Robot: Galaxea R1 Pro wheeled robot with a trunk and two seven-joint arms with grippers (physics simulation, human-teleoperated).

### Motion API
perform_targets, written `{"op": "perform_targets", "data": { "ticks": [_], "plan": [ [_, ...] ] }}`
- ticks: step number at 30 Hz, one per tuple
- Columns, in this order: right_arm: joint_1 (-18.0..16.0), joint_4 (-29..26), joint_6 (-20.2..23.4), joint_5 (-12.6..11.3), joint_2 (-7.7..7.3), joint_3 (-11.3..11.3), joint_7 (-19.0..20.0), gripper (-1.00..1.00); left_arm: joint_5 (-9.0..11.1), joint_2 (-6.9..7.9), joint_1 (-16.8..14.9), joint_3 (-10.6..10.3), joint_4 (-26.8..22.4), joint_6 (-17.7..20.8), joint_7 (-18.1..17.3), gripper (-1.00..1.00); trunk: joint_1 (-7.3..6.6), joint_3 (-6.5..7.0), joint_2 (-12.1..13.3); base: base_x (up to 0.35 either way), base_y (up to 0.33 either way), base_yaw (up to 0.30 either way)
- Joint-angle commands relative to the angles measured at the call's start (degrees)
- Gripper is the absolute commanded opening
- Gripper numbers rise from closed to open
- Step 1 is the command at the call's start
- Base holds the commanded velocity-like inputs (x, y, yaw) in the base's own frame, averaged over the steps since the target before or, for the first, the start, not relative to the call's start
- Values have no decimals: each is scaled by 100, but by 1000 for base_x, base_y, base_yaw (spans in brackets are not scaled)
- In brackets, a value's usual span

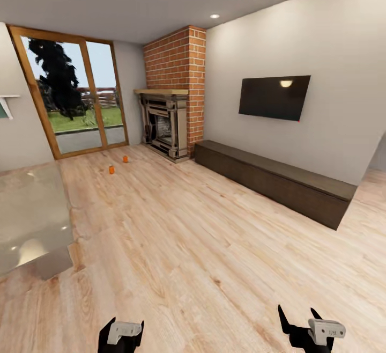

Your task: Put the three can of soda from the living room inside the tash can in the kitchen.

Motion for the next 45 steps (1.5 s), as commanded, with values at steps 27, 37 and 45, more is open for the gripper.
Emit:
{"op": "perform_targets", "data": {
  "ticks": [27, 37, 45],
  "plan": [
    [1, -1, 0, 7, 0, 0, -1, 100, 0, 0, 0, -5, 0, 0, 0, 100, 0, 0, 0, 88, -273, -247],
    [2, 0, 0, 7, 0, 0, -1, 100, 0, 0, 0, -8, 0, 0, 0, 100, 0, 0, 0, 89, -273, -240],
    [1, 1, 0, 7, 0, 0, 1, 100, 0, 0, 0, -8, 0, 0, 0, 100, 0, 0, 0, 100, -273, -239]
  ]
}}
